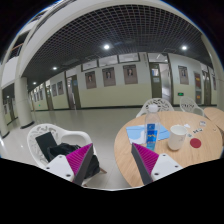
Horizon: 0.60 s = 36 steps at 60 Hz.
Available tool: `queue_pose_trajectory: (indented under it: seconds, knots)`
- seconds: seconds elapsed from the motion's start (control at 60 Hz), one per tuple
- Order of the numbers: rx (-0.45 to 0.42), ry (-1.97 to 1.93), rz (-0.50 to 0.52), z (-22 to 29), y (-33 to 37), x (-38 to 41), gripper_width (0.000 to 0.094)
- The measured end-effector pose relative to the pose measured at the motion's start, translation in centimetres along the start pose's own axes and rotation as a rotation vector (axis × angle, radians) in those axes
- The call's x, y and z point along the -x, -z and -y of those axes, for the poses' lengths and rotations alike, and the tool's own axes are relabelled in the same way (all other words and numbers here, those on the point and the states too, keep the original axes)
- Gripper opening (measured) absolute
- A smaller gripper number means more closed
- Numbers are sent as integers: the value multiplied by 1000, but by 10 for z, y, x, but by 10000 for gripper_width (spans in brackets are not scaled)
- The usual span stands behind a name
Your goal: Pour water
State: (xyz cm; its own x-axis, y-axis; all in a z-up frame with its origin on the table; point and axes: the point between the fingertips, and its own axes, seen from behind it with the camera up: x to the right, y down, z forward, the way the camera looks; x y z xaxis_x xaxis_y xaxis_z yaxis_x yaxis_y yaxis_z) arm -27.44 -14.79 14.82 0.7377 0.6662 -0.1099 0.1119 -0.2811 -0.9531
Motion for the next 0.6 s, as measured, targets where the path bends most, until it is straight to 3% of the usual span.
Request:
queue_pose_trajectory:
  seconds: [0.283,0.6]
  knots:
    - [-4,-1,-28,-8,-20,-29,822]
    - [-56,108,-151,1,-72,-122,807]
